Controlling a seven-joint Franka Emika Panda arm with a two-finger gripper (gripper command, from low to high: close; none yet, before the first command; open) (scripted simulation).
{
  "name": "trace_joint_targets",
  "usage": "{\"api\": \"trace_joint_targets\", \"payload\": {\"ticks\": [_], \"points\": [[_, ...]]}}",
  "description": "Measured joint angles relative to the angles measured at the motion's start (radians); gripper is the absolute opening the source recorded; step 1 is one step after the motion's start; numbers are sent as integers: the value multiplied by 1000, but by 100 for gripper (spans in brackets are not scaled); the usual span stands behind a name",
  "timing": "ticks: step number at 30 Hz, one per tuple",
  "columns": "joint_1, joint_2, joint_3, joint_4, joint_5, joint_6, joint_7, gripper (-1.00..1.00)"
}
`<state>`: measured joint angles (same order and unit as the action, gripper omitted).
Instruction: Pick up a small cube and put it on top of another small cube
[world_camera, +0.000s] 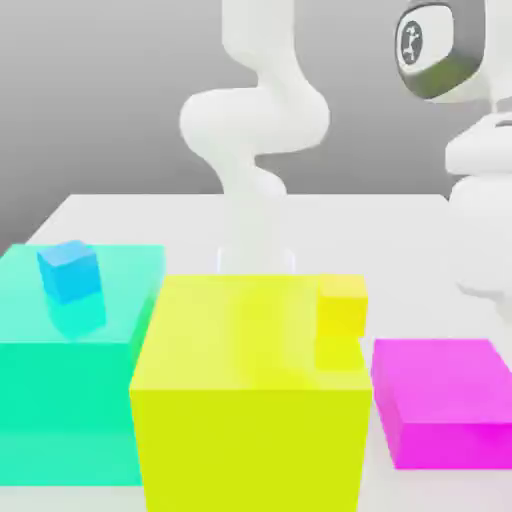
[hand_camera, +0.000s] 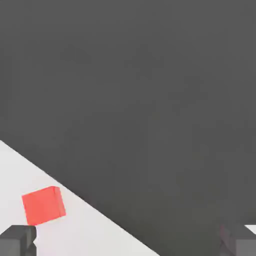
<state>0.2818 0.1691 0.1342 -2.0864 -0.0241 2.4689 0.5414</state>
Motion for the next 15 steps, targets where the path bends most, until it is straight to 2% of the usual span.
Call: {"api": "trace_joint_targets", "payload": {"ticks": [9, 13, 14, 15], "points": [[105, 331, 26, 74, -106, 54, -22, 0], [134, 476, 3, 109, -139, 144, -8, 0], [138, 496, -1, 114, -143, 158, -6, -100], [138, 496, -1, 114, -143, 158, -6, -100]]}}
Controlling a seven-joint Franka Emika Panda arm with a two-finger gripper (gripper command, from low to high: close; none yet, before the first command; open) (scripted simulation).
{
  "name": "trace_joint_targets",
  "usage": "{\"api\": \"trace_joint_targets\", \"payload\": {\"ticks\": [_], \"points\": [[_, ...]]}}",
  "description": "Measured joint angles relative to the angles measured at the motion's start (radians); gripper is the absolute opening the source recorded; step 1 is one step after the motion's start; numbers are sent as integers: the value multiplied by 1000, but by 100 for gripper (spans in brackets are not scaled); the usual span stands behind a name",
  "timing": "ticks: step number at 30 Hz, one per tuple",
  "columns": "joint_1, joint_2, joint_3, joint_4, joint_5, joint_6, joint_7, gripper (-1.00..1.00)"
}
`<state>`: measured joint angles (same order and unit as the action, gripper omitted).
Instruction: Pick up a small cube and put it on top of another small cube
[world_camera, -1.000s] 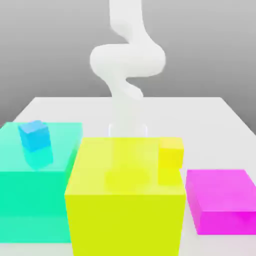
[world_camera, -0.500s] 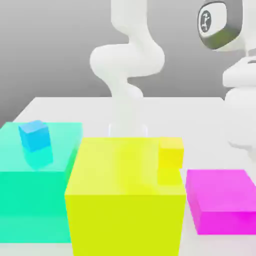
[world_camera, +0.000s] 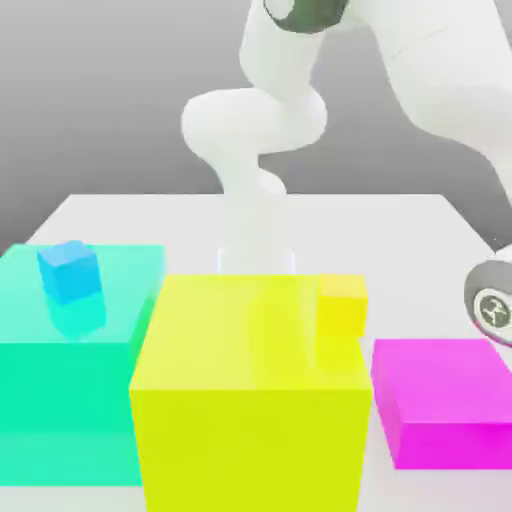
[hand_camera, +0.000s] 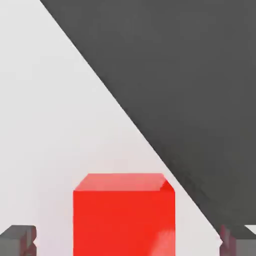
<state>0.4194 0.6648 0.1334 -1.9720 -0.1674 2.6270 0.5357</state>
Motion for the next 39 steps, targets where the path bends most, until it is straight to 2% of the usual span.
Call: {"api": "trace_joint_targets", "payload": {"ticks": [7, 13, 22, 34, 38, 39], "points": [[-3, -27, 5, -7, 8, -21, -6, -100], [-52, -235, 22, -80, 78, -153, -26, -100], [-140, -565, -20, -225, 184, -331, -10, -100], [-248, -1001, -76, -420, 199, -571, 96, -100], [-263, -996, -76, -511, 197, -476, 111, -100], [-264, -982, -74, -534, 197, -439, 111, 100]]}}
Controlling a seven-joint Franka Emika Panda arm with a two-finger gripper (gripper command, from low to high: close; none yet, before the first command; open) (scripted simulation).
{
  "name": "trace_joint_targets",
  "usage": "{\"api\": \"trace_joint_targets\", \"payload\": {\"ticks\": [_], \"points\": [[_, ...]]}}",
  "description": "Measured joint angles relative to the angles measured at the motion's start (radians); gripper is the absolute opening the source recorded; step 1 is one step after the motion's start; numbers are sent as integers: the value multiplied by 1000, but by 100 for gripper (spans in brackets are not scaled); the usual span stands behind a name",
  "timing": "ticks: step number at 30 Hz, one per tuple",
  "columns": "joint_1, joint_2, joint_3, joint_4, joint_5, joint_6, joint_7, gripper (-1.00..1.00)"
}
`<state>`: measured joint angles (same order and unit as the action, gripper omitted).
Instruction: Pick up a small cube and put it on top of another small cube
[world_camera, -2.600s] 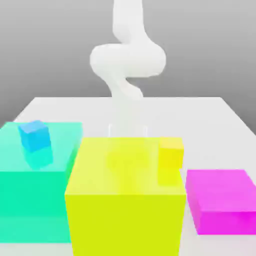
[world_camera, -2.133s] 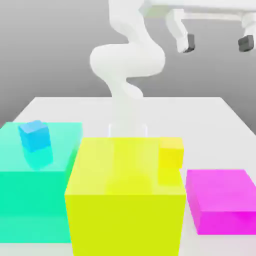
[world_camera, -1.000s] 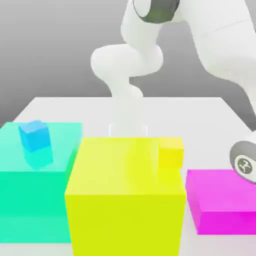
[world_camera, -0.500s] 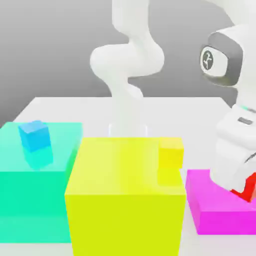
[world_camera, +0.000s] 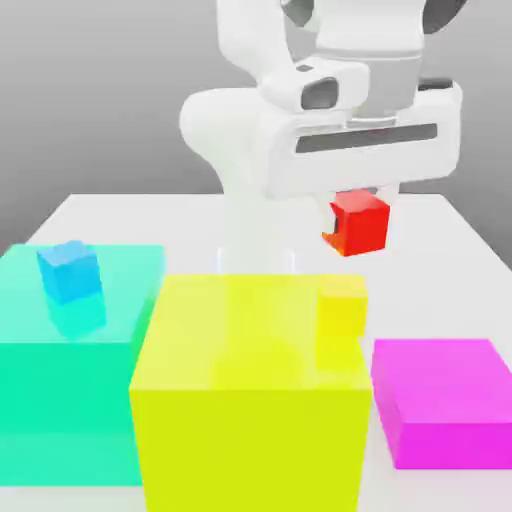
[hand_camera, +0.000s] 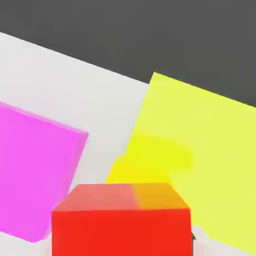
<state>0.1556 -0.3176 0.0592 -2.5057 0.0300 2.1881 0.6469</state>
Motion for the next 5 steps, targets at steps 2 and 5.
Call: {"api": "trace_joint_targets", "payload": {"ticks": [2, 5], "points": [[0, 0, 0, 0, 0, 0, 0, 100], [0, 0, 0, 0, 0, 0, 0, 100]]}}
